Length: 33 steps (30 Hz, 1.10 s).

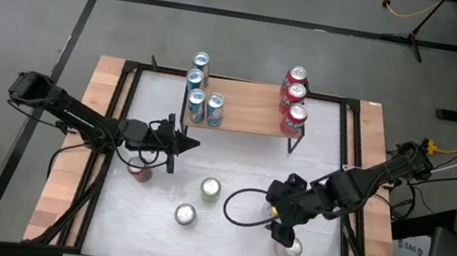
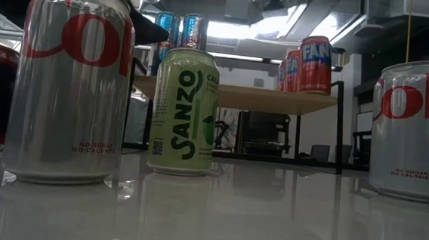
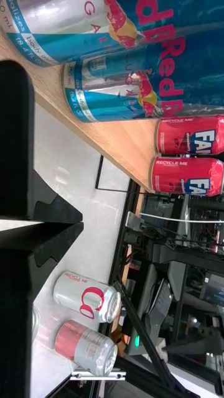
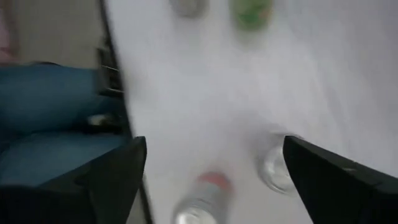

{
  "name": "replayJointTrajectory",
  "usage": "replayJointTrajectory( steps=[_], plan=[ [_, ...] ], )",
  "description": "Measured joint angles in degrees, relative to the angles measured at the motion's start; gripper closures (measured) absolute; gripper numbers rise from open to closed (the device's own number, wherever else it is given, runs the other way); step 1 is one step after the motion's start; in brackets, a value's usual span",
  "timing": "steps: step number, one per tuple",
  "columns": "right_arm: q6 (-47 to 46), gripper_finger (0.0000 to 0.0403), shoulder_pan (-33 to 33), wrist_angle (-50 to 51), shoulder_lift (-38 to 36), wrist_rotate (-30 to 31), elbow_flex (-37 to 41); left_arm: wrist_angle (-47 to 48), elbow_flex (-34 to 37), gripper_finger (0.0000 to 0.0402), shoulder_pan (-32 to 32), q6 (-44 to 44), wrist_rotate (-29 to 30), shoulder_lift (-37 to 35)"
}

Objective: Sort soda cans
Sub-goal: Put the top red-silver soda can on the shelf

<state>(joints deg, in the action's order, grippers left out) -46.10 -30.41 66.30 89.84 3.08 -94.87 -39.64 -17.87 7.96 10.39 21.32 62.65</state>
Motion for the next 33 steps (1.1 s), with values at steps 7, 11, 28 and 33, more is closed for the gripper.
replayJointTrajectory(
  steps=[7,11,28,33],
  plan=[
    [0.98,0.0044,0.00,10.88,0.11,4.75,0.04,0.17,0.00,0.0401,-0.02,0.00,-0.01,0.00],
    [8.94,0.0043,-0.91,12.48,0.11,7.25,0.04,0.17,0.00,0.0401,-0.02,0.02,0.00,0.00],
    [4.35,0.0041,-1.07,6.18,0.42,7.54,12.39,0.17,0.00,0.0401,-0.02,0.15,-0.02,0.00],
    [4.51,0.0040,-1.07,2.86,0.42,6.61,15.79,0.17,0.00,0.0401,-0.02,0.17,-0.02,0.00]
  ],
)
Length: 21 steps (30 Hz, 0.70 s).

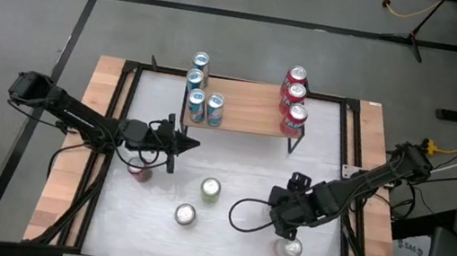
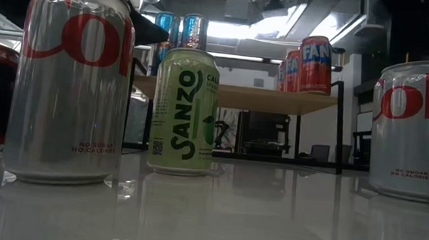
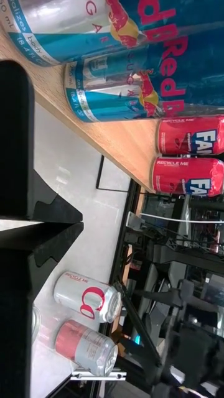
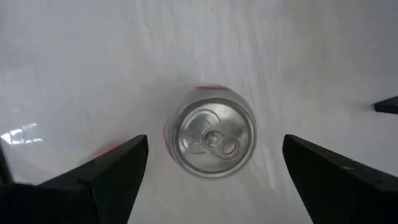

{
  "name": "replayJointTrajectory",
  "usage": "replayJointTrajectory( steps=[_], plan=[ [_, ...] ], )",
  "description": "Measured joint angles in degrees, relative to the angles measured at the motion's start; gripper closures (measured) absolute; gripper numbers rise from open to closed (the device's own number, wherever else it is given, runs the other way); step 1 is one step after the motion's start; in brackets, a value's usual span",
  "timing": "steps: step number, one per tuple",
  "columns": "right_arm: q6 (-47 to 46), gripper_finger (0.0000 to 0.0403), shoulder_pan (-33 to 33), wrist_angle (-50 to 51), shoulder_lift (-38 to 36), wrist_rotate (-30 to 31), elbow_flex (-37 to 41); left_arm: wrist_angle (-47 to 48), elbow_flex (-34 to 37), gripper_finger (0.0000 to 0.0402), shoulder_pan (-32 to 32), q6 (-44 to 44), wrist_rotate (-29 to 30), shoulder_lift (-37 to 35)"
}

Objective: Sort soda cans
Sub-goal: Put the top red-silver soda can on the shelf

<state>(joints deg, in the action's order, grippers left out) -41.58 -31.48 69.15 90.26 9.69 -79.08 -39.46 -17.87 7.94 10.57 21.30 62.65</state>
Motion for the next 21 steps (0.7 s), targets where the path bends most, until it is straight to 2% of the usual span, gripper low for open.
replayJointTrajectory(
  steps=[14,21],
  plan=[
    [1.13,0.0040,0.00,-8.10,-0.02,0.26,9.10,0.00,0.00,0.0401,0.00,0.01,0.00,0.00],
    [1.50,0.0040,0.00,-9.07,-0.02,0.28,10.60,0.00,0.00,0.0401,0.00,0.00,0.02,0.00]
  ],
)
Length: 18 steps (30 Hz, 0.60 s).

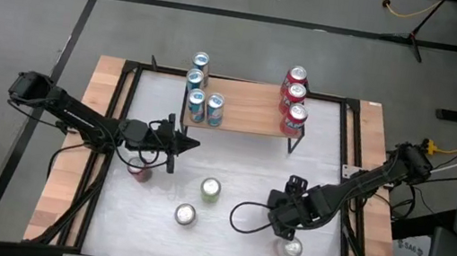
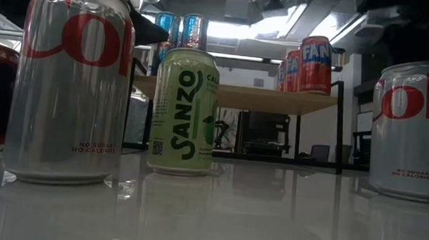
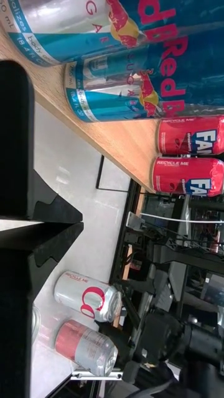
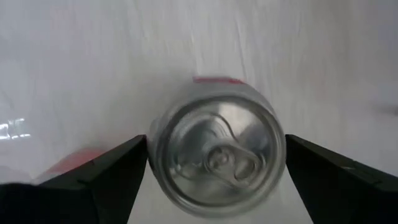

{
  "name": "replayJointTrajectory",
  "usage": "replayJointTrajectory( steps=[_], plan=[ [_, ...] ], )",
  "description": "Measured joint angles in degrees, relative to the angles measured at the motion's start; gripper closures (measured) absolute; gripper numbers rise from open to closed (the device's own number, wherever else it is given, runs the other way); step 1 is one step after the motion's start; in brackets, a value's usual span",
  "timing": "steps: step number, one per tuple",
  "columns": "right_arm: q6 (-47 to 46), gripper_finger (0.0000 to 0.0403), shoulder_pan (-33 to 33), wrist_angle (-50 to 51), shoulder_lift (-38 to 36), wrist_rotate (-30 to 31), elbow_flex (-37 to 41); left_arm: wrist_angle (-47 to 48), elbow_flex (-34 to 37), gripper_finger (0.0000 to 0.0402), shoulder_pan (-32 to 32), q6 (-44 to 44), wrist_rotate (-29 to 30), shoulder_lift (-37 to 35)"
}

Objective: Sort soda cans
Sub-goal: Put the top red-silver soda can on the shelf

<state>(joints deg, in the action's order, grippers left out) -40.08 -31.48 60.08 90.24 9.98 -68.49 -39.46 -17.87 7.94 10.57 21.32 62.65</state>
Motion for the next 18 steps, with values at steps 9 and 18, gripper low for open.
replayJointTrajectory(
  steps=[9,18],
  plan=[
    [0.47,0.0041,0.00,-2.89,0.00,0.13,0.00,0.00,0.00,0.0401,0.00,0.00,0.00,0.00],
    [0.02,0.0132,0.61,-3.90,-0.04,-0.28,-0.05,0.00,0.00,0.0401,0.00,0.00,0.00,0.00]
  ],
)
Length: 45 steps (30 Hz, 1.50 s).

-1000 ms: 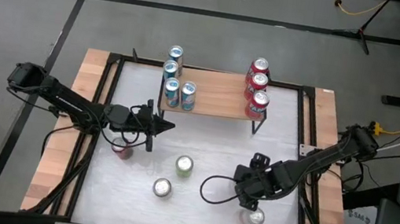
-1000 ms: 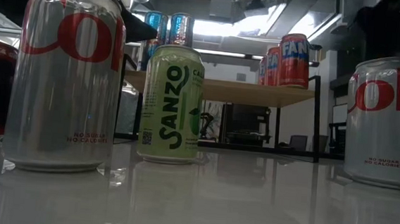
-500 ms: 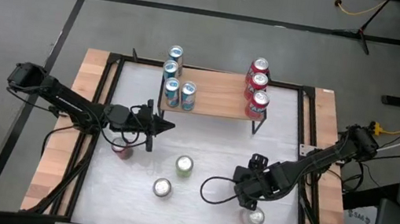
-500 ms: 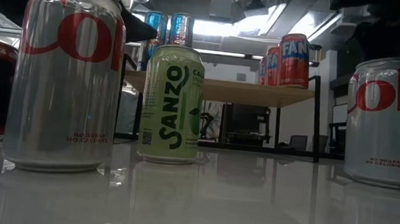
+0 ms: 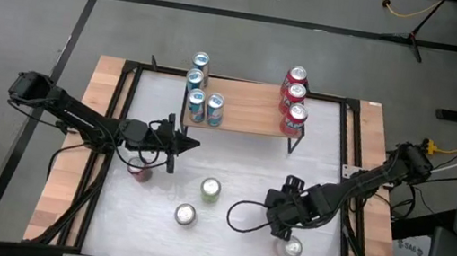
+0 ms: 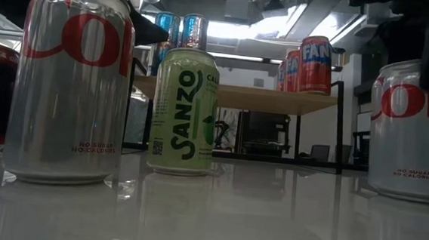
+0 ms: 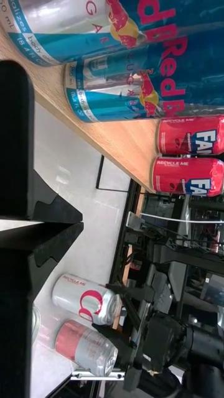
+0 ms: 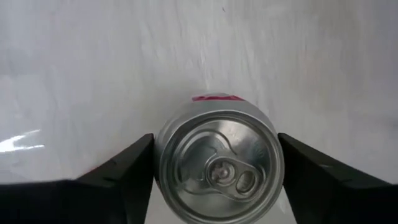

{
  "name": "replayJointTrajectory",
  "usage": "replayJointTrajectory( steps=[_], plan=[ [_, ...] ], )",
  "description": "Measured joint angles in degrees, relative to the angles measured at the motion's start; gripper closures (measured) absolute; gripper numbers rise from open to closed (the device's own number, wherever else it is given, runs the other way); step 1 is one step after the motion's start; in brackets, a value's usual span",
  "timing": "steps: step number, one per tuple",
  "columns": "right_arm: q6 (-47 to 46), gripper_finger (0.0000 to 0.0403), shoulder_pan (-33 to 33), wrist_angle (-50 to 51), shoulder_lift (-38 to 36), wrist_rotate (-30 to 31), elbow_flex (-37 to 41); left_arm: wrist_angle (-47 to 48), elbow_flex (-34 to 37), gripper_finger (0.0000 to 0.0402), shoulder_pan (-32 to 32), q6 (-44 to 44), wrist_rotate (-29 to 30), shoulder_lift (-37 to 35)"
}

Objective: Sort soda cans
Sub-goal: Put the top red-silver soda can on the shelf

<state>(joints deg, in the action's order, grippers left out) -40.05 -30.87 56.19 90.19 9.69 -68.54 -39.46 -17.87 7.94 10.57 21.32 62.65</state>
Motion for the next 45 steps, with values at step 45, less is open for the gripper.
replayJointTrajectory(
  steps=[45],
  plan=[
    [52.74,0.0130,55.13,16.66,2.02,-17.43,-39.33,-0.02,0.00,0.0401,0.00,-0.17,0.42,0.00]
  ],
)
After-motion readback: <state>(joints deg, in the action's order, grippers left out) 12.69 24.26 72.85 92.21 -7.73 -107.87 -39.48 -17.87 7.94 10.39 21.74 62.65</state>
